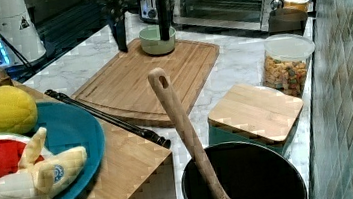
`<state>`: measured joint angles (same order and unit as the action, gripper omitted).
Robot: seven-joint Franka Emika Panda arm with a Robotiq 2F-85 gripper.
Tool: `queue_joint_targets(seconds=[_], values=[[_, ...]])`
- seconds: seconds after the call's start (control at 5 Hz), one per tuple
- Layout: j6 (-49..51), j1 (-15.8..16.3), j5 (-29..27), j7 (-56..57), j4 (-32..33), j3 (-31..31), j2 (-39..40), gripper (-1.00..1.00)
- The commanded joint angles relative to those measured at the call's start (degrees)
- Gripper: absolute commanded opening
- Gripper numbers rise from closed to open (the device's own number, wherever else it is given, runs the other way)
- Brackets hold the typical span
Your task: Open the drawer.
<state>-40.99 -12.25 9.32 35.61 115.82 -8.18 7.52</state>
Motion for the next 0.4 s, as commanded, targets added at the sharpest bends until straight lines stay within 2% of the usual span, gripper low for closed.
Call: queue_joint_targets(seconds=[0.2, 0.4], values=[[-4.38, -2.05, 0.67, 8.9, 3.0, -0.23, 2.17, 1.0], [-4.16, -3.5, 2.86, 8.74, 1.9, 0.95, 4.59, 1.0]])
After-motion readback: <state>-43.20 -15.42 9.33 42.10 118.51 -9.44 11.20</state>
